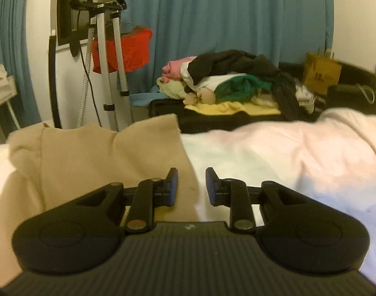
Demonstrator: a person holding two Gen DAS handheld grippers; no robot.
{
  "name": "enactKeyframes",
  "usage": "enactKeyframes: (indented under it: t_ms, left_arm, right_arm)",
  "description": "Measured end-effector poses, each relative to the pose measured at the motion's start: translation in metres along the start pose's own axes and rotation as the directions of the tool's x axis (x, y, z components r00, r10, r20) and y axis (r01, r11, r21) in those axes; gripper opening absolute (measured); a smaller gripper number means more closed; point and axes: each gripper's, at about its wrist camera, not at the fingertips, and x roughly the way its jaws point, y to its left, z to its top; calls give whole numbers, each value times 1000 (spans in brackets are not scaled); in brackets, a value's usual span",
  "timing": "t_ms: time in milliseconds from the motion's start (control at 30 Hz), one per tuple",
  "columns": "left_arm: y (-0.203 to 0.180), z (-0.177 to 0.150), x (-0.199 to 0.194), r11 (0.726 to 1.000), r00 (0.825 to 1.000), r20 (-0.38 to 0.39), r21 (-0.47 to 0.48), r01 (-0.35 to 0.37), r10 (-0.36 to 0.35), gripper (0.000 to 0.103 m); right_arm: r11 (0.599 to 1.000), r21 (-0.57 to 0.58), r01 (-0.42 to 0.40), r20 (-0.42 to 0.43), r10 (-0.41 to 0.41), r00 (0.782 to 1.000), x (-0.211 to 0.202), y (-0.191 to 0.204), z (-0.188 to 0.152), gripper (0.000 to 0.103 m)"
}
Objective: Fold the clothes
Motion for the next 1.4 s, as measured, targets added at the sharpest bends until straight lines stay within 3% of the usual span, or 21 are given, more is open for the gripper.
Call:
enactKeyframes:
  t_ms: [133,233,467,500,567,633,667,767,867,1000,1133,1167,1233,1333,1400]
  left_arm:
    - [-2,-1,-2,1000,1000,-10,3,9,-9,84]
    - [-9,-5,-12,1000,999,-32,9,23,-23,84]
    - [-25,-14,-35,998,995,-83,22,56,-54,84]
    - [-25,-15,-40,998,994,-95,19,56,-54,84]
    - [-24,-17,-50,999,991,-123,10,54,-52,84]
    - [-16,-20,-60,997,986,-151,-50,65,-72,84]
    - [-12,-23,-66,994,984,-161,-85,66,-79,84]
    - [5,-32,-76,973,970,-221,-225,47,-98,84]
    - [19,-44,-78,942,955,-269,-334,31,-127,84]
    - [26,-58,-78,921,940,-309,-388,14,-145,82]
    - [26,-72,-75,882,902,-347,-466,71,-256,81]
    - [25,-73,-75,884,900,-354,-463,69,-256,80]
    - [23,-75,-75,893,899,-365,-447,59,-242,73]
    - [26,-77,-78,891,904,-361,-451,46,-229,48]
    - [30,-79,-81,884,910,-349,-467,38,-224,4]
  right_arm:
    - [994,0,-112,-10,112,994,-62,-23,-11,28]
    - [982,0,-191,-27,191,981,-132,-36,-32,28]
    - [946,139,-294,-66,305,950,-262,-73,-69,30]
    - [941,147,-304,-69,316,946,-276,-76,-73,34]
    - [939,161,-305,-86,321,943,-298,-84,-83,54]
    - [928,213,-304,-117,333,935,-309,-94,-97,79]
    - [922,241,-304,-134,342,930,-314,-98,-104,83]
    - [887,360,-289,-249,390,887,-311,-109,-126,83]
    - [822,514,-244,-306,442,843,-300,-123,-144,83]
    - [753,640,-156,-346,464,816,-287,-138,-160,83]
    - [700,708,-93,-378,486,788,-275,-148,-176,82]
    - [682,726,-84,-376,497,782,-274,-151,-181,82]
    - [664,744,-70,-375,502,779,-276,-155,-185,81]
    - [665,746,-45,-385,485,785,-281,-158,-187,80]
    - [670,742,-26,-394,467,791,-283,-160,-188,75]
